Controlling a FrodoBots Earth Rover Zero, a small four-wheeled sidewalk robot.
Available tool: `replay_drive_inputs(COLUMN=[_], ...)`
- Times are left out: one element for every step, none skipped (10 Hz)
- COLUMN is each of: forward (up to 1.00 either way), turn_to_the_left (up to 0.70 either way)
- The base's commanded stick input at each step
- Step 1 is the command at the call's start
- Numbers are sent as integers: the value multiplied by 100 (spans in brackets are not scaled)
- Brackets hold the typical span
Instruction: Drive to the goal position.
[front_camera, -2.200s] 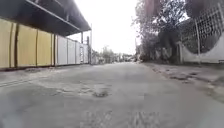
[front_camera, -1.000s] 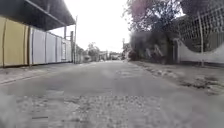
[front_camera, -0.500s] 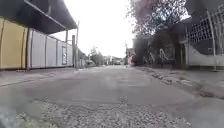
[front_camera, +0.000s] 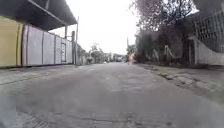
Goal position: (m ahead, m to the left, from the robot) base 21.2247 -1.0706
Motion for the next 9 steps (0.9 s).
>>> replay_drive_inputs(forward=[100,100,100,100,100,100,100,100,100], turn_to_the_left=[-35,-14,5,5,5,5,5,5,5])
